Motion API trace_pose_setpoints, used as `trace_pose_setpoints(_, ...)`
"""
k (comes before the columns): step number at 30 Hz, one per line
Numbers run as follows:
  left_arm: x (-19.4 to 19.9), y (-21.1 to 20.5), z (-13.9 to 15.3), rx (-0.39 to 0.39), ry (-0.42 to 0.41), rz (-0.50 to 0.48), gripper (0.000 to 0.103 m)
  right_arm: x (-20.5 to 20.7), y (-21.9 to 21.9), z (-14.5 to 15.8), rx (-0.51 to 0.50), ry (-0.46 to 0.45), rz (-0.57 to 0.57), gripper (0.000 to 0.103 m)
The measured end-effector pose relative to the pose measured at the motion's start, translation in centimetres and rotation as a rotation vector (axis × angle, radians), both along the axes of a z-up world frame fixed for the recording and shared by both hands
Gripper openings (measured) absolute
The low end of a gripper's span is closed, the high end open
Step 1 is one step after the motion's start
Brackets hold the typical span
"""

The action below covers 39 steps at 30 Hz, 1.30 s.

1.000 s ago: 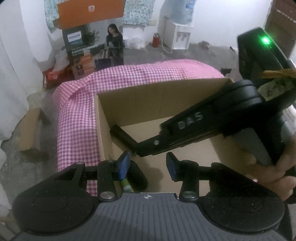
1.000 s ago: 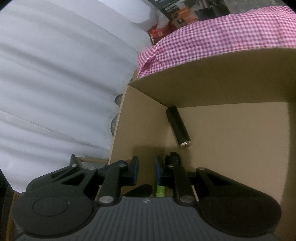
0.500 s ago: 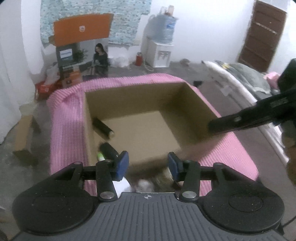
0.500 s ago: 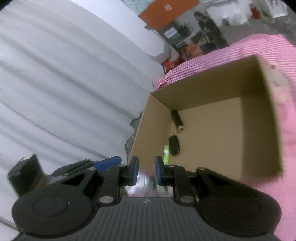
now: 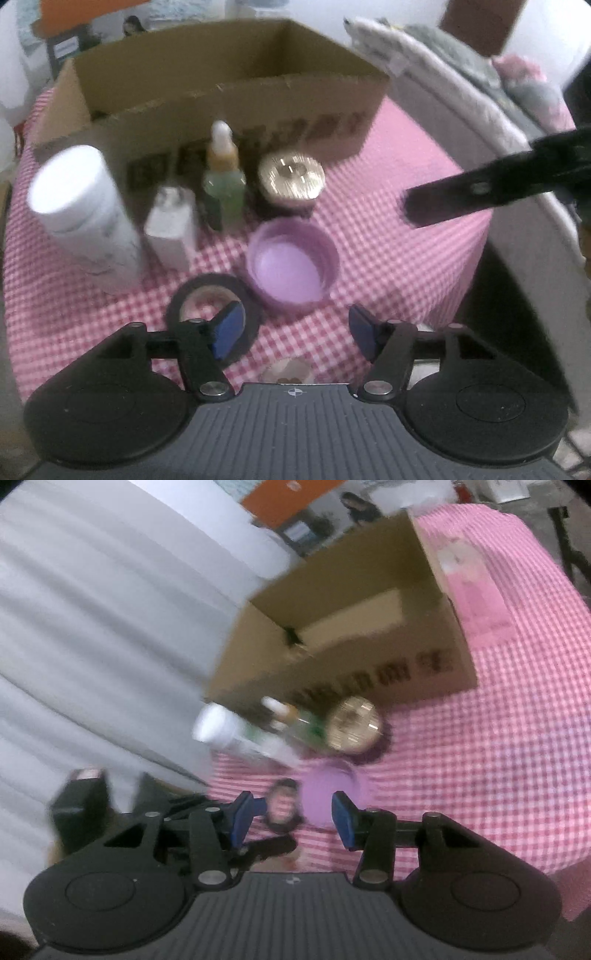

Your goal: Organize rigid objects

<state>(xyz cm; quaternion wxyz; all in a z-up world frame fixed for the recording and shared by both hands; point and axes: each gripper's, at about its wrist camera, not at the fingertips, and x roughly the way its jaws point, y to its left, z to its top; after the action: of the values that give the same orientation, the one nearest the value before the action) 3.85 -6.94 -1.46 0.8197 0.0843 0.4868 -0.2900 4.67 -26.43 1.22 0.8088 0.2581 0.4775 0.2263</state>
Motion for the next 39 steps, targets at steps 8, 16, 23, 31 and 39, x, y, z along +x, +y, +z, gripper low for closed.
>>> trace_pose_setpoints(8,0.3,-2.7,-1.3,0.120,-0.088,-0.053,0.066,1.8,2.7,-3.9,-0.135,0.046,0.040,0.046)
trace_pose_setpoints(16,0.2,-4.1,-1.5,0.156,-0.137,-0.080,0.066,2.2,4.0,-4.9,-0.213,0.026,0.080,0.023)
trace_pose_setpoints(23,0.6,-4.9,-1.9,0.139,-0.128,-0.107,0.066,1.9,2.6,-4.9,-0.223,0.022,0.057,0.017)
trace_pose_setpoints(31,-0.1,-6.4,-2.2,0.146,-0.144,-0.169,0.067,1.0,-0.2,-4.2,-0.222,0.042,0.002,0.017)
trace_pose_setpoints(39,1.2,-7.2,-3.1,0.160,-0.140,-0.184,0.074,1.5,0.3,-4.4,-0.239,0.031,0.007,0.018)
